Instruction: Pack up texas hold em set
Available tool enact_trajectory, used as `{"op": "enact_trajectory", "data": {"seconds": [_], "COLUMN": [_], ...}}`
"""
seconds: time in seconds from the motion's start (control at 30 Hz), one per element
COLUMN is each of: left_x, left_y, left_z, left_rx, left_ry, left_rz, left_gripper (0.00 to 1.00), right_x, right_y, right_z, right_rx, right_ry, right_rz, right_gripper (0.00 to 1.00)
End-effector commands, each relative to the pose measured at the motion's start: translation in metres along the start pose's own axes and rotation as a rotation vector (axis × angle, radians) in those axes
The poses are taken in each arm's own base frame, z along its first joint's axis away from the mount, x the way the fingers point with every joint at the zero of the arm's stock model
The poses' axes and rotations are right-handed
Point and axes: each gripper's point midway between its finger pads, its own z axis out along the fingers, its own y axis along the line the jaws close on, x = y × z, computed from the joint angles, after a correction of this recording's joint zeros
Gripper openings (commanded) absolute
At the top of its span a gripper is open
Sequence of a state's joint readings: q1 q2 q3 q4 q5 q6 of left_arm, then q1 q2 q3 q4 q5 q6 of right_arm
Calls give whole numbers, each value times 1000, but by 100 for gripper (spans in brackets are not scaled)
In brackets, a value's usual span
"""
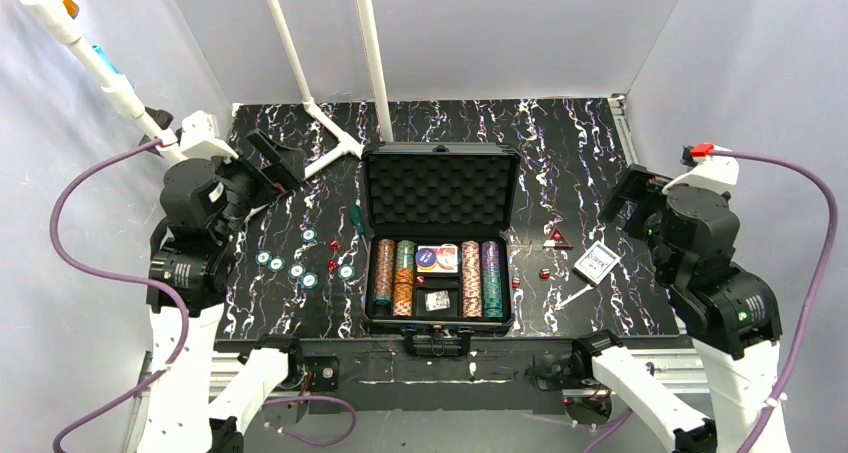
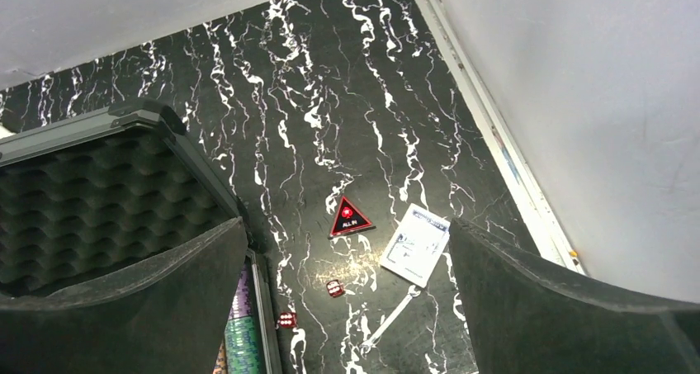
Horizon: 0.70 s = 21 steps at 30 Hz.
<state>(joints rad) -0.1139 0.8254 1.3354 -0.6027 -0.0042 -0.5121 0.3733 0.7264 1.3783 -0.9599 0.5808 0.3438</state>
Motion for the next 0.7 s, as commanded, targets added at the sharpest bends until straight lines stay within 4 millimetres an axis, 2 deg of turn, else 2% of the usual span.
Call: {"op": "enact_trajectory", "data": {"seconds": [0.0, 0.1, 0.2, 0.33, 0.4, 0.53, 0.67], "left_x": [-6, 2, 14, 31, 35, 28, 24], "left_y": [4, 7, 11, 7, 4, 3, 15], "left_z": [-9, -4, 4, 14, 22, 39, 63], "left_rx": [-23, -31, -33, 2, 18, 12, -28], "left_ry": [-40, -15, 20, 91, 133, 155, 144], "left_rz": [-22, -26, -42, -33, -3, 75, 177], "left_gripper": [99, 99, 99, 99, 99, 99, 99], "right_x": [-10, 0, 23, 74, 103, 161, 202], "right_y": [-15, -11, -8, -10, -1, 20, 27], "right_z": [-18, -24, -25, -19, -16, -4, 10], "right_rx": [32, -8, -18, 45, 24, -9, 22], "right_ry": [-41, 1, 90, 263, 363, 531, 621], "right_rz": [44, 51, 74, 143, 175, 278, 348], "right_gripper": [100, 100, 100, 100, 100, 100, 100]}}
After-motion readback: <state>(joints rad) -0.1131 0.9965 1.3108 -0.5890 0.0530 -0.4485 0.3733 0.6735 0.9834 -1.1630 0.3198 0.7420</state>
